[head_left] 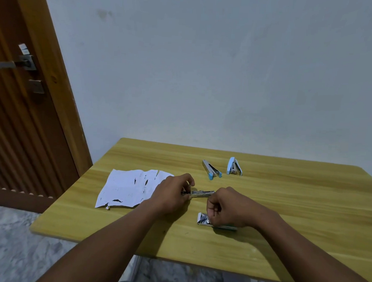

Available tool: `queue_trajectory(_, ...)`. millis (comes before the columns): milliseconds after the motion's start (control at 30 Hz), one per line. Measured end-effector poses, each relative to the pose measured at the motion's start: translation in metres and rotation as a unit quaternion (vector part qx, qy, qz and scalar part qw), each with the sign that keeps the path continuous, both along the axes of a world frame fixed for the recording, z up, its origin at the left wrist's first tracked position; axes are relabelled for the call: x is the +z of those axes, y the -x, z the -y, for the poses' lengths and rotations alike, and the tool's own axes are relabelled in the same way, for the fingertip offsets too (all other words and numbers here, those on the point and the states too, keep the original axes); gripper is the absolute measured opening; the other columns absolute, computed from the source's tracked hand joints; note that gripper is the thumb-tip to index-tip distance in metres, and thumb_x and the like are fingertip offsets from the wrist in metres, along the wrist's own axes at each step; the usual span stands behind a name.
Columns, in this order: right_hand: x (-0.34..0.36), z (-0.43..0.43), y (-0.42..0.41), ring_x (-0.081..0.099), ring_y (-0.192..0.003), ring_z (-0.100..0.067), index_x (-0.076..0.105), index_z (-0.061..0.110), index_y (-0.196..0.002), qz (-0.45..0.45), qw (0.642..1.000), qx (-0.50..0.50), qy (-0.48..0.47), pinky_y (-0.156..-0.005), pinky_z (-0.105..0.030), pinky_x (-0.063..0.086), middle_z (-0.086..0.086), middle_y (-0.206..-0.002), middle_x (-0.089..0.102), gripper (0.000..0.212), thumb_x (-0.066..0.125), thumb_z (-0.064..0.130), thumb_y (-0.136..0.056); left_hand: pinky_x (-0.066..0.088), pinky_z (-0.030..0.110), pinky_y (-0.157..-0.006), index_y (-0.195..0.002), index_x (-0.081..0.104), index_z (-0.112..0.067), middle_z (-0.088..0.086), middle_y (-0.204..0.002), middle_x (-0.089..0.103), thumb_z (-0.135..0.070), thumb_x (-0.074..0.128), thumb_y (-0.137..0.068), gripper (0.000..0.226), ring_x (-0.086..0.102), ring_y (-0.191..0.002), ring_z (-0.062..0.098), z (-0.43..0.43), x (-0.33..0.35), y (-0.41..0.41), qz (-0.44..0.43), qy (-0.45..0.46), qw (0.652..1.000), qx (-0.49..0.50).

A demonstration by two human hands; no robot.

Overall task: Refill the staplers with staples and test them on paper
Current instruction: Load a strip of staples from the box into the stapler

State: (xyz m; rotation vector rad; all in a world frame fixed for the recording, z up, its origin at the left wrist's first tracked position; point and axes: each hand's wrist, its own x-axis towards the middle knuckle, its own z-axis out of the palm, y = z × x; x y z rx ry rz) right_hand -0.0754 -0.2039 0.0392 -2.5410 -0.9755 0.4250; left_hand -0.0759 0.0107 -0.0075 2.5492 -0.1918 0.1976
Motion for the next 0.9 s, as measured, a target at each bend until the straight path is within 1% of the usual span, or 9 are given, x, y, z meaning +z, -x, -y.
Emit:
queue_trajectory(133, 0.0, 0.0, 0.0, 0.066, -0.067, -0.008, 0.071, 0.021, -0.077, -0.037, 0.999, -0.007, -0.024, -0.069, -0.034, 0.058, -0.004, -0.077, 0.075, 0.012, 0.066, 0.01, -0.075, 0.057, 0.042, -0.083, -0.109, 0.061, -0.028, -0.017, -0.088, 0.065, -0.02, 0.076, -0.086, 0.029, 0.066, -0.09, 0.015, 0.0, 0.001, 0.001, 0.001, -0.002, 1.0, 0.0)
queue_trajectory(233, 0.002, 0.005, -0.007, 0.073, -0.068, -0.021, 0.068, 0.018, -0.088, -0.069, 0.99, -0.054, -0.11, -0.067, -0.039, 0.058, -0.007, -0.077, 0.077, 0.017, 0.059, 0.006, -0.081, 0.057, 0.043, -0.082, -0.108, 0.061, -0.027, -0.016, -0.086, 0.064, -0.02, 0.076, -0.086, 0.027, 0.066, -0.089, 0.016, -0.001, 0.0, 0.001, 0.004, -0.001, 1.0, -0.001)
queue_trajectory(300, 0.005, 0.007, -0.013, 0.072, -0.061, -0.019, 0.067, 0.015, -0.092, -0.074, 0.98, -0.09, -0.164, -0.061, -0.034, 0.056, -0.007, -0.076, 0.077, 0.016, 0.056, 0.004, -0.087, 0.056, 0.044, -0.081, -0.104, 0.06, -0.027, -0.017, -0.083, 0.063, -0.019, 0.077, -0.086, 0.025, 0.066, -0.088, 0.016, -0.001, -0.001, 0.002, 0.008, 0.005, 1.0, 0.001)
queue_trajectory(400, 0.006, 0.005, -0.018, 0.068, -0.061, -0.016, 0.071, 0.008, -0.095, -0.108, 0.959, -0.132, -0.228, -0.059, -0.027, 0.052, -0.013, -0.079, 0.077, 0.013, 0.061, 0.002, -0.09, 0.056, 0.043, -0.08, -0.096, 0.06, -0.029, -0.017, -0.08, 0.065, -0.019, 0.078, -0.084, 0.025, 0.065, -0.085, 0.013, -0.001, -0.003, 0.003, 0.011, 0.03, 0.999, 0.007)
queue_trajectory(500, 0.002, 0.001, -0.021, 0.067, -0.064, -0.019, 0.072, 0.004, -0.096, -0.155, 0.94, -0.159, -0.259, -0.062, -0.028, 0.054, -0.019, -0.079, 0.076, 0.011, 0.07, 0.003, -0.086, 0.057, 0.042, -0.081, -0.094, 0.062, -0.028, -0.011, -0.086, 0.071, -0.018, 0.08, -0.081, 0.025, 0.066, -0.086, 0.011, -0.001, -0.006, 0.004, 0.009, 0.061, 0.998, 0.011)
queue_trajectory(567, -0.003, -0.004, -0.024, 0.069, -0.064, -0.019, 0.071, 0.006, -0.097, -0.139, 0.95, -0.157, -0.232, -0.063, -0.028, 0.054, -0.015, -0.073, 0.076, 0.013, 0.074, 0.005, -0.084, 0.057, 0.042, -0.081, -0.094, 0.064, -0.026, -0.01, -0.086, 0.071, -0.017, 0.081, -0.081, 0.024, 0.067, -0.086, 0.01, -0.001, -0.006, 0.005, 0.012, 0.074, 0.997, 0.014)
queue_trajectory(700, -0.012, -0.02, -0.032, 0.069, -0.059, -0.01, 0.064, 0.016, -0.092, -0.029, 0.974, -0.157, -0.16, -0.064, -0.027, 0.053, -0.003, -0.068, 0.074, 0.013, 0.072, 0.009, -0.085, 0.057, 0.041, -0.082, -0.094, 0.064, -0.026, -0.011, -0.087, 0.072, -0.017, 0.082, -0.08, 0.025, 0.067, -0.086, 0.01, -0.002, -0.009, 0.005, 0.014, 0.085, 0.996, 0.016)
queue_trajectory(800, -0.013, -0.029, -0.038, 0.063, -0.07, -0.008, 0.069, 0.019, -0.09, 0.058, 0.985, -0.118, -0.111, -0.064, -0.024, 0.048, 0.005, -0.079, 0.069, 0.006, 0.071, 0.015, -0.086, 0.057, 0.042, -0.081, -0.094, 0.063, -0.028, -0.008, -0.088, 0.074, -0.019, 0.083, -0.079, 0.027, 0.067, -0.086, 0.012, -0.002, -0.01, 0.004, 0.017, 0.083, 0.996, 0.016)
queue_trajectory(900, -0.018, -0.035, -0.042, 0.058, -0.079, -0.011, 0.074, 0.022, -0.088, 0.086, 0.989, -0.093, -0.08, -0.066, -0.027, 0.042, 0.006, -0.09, 0.067, 0.004, 0.072, 0.02, -0.086, 0.057, 0.043, -0.082, -0.095, 0.063, -0.028, -0.007, -0.089, 0.074, -0.02, 0.083, -0.079, 0.027, 0.068, -0.087, 0.013, -0.002, -0.01, 0.003, 0.018, 0.081, 0.996, 0.014)
